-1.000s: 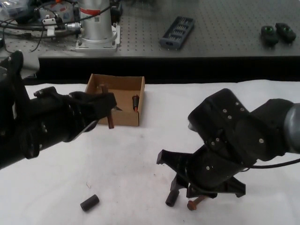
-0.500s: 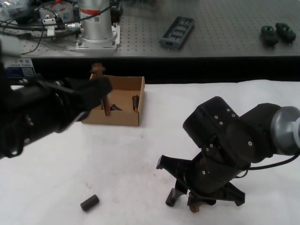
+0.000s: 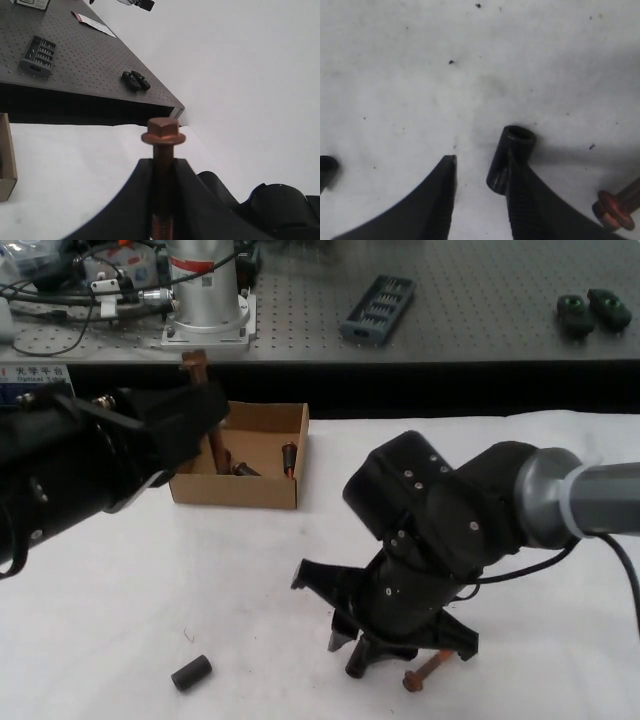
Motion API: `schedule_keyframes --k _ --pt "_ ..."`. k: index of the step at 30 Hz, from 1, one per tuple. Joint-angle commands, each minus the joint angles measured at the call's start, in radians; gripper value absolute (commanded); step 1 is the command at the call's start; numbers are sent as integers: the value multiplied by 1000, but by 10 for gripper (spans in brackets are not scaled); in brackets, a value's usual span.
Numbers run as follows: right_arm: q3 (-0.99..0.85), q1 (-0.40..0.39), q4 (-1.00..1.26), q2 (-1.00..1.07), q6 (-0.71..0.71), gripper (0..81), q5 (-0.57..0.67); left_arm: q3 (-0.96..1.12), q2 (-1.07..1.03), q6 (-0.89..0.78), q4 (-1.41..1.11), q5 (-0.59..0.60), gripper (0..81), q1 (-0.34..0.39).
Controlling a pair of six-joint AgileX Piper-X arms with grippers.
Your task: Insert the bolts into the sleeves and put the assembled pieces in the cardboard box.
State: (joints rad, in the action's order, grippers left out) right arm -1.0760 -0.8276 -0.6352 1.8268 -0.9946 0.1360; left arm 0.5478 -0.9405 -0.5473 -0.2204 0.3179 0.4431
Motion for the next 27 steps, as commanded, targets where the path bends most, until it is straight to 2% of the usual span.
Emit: schedule_keyframes --k 1,23,27 --pt "1 -6 -37 19 -8 279 9 7 14 8 -13 1 3 -1" --pt "1 15 -43 19 -91 274 -87 7 89 8 69 1 3 -1" --pt "1 15 -43 19 -91 174 -102 7 89 10 69 1 3 -1"
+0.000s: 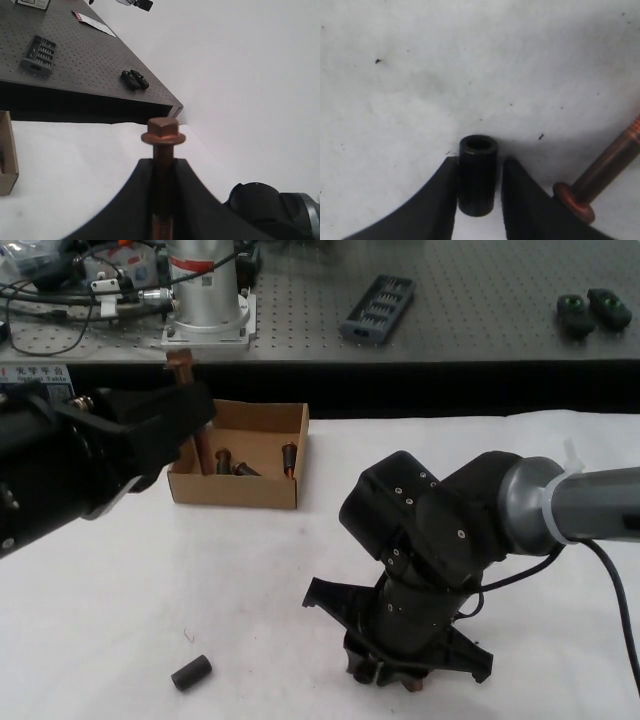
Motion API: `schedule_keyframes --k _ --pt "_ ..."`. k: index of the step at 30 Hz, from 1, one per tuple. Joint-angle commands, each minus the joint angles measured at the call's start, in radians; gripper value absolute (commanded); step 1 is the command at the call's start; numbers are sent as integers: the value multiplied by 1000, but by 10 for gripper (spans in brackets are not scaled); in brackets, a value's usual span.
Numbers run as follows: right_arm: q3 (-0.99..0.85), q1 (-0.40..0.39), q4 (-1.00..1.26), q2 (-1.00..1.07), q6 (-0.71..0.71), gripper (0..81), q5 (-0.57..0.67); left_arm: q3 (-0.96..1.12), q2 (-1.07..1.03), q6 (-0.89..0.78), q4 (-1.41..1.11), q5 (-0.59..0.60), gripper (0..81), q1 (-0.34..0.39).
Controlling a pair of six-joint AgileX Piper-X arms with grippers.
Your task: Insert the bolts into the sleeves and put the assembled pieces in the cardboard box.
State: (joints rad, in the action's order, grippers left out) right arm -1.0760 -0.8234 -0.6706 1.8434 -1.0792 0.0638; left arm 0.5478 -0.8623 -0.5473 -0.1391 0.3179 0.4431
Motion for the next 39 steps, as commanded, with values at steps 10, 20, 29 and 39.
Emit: schedule_keyframes --k 10,20,29,39 --pt "1 11 1 2 41 53 -32 7 11 12 -12 1 3 -1" --pt "1 11 38 -82 661 54 -19 -20 -9 58 -14 -29 6 -12" --pt "146 80 296 -299 1079 54 150 -19 -165 -37 -245 80 6 -110" --pt "503 224 765 -562 1104 54 572 2 -388 -238 -636 229 6 -156"
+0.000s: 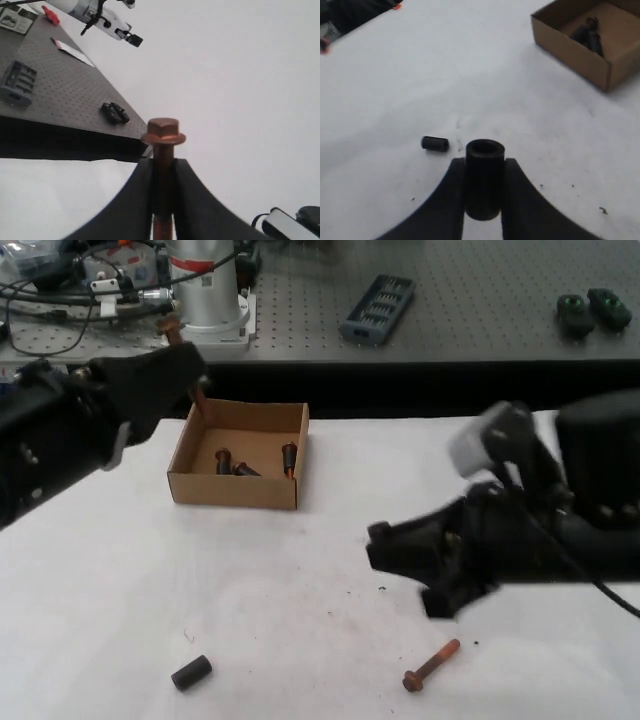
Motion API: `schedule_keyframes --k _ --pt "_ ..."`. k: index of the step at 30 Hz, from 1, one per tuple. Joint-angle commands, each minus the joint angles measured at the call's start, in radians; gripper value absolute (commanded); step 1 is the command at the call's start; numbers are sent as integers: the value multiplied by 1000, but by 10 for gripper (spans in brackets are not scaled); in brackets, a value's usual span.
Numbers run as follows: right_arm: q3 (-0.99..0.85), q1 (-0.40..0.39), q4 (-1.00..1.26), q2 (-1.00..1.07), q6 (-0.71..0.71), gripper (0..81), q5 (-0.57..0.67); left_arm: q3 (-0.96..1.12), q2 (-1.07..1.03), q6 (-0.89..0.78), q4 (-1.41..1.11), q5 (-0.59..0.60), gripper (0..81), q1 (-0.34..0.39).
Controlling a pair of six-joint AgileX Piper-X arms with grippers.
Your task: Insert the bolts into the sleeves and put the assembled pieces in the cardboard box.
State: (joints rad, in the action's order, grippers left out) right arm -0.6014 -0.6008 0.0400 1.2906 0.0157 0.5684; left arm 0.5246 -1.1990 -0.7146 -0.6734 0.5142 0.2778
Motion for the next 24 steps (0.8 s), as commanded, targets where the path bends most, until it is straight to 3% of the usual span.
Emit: schedule_keyframes --k 1,8,12,17,24 --pt "50 10 76 -12 9 54 86 34 -74 -80 -108 32 6 18" --pt "175 34 246 -12 169 54 222 87 -208 -80 -139 41 6 107" --pt "202 34 244 -4 210 54 226 116 -273 -80 -163 41 6 167" --pt "202 34 284 44 184 54 228 126 -307 -54 -173 43 6 214" --pt "202 43 411 114 37 54 295 126 -307 72 -151 76 6 216"
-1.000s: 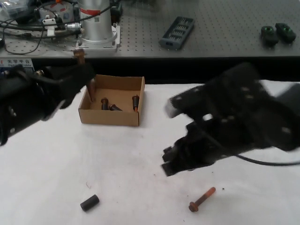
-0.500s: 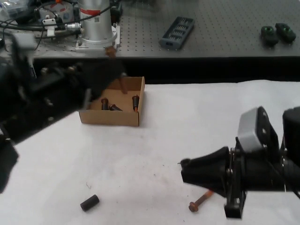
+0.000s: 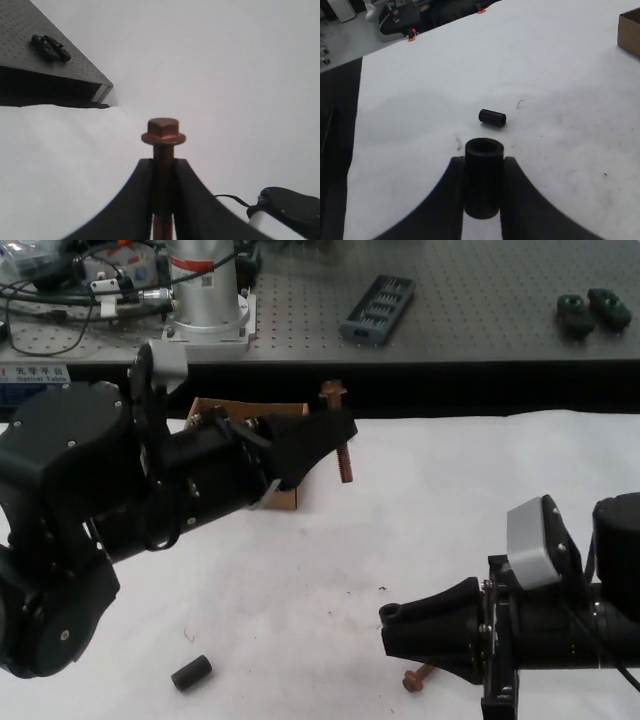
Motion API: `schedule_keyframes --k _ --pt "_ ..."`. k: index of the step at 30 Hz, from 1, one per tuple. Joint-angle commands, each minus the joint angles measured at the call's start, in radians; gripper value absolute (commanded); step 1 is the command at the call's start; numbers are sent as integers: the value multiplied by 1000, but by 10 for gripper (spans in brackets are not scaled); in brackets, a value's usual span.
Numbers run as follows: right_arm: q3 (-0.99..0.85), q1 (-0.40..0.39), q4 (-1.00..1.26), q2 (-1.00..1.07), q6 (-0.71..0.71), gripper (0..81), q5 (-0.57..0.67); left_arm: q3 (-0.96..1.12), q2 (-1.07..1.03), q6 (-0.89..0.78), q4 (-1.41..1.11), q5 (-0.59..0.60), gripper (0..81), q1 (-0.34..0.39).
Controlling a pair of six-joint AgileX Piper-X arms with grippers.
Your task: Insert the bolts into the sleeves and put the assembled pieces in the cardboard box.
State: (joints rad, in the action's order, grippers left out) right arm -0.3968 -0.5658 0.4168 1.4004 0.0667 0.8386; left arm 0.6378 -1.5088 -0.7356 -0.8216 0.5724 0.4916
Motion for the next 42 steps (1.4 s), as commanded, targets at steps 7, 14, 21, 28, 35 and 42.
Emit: schedule_keyframes --k 7,14,21,28,35,42 --pt "-7 8 197 62 -154 54 70 13 3 208 29 46 6 3" --pt "-7 8 310 81 -236 54 69 13 3 212 29 71 6 3" --pt "-31 8 330 81 -272 54 69 13 3 176 -25 109 6 5" --pt "-70 8 333 117 -289 54 88 13 3 125 -55 132 6 9" --pt "-89 8 339 130 -298 54 105 13 3 113 -55 153 6 39" --pt "-89 8 346 130 -298 54 116 13 3 106 -47 181 6 45"
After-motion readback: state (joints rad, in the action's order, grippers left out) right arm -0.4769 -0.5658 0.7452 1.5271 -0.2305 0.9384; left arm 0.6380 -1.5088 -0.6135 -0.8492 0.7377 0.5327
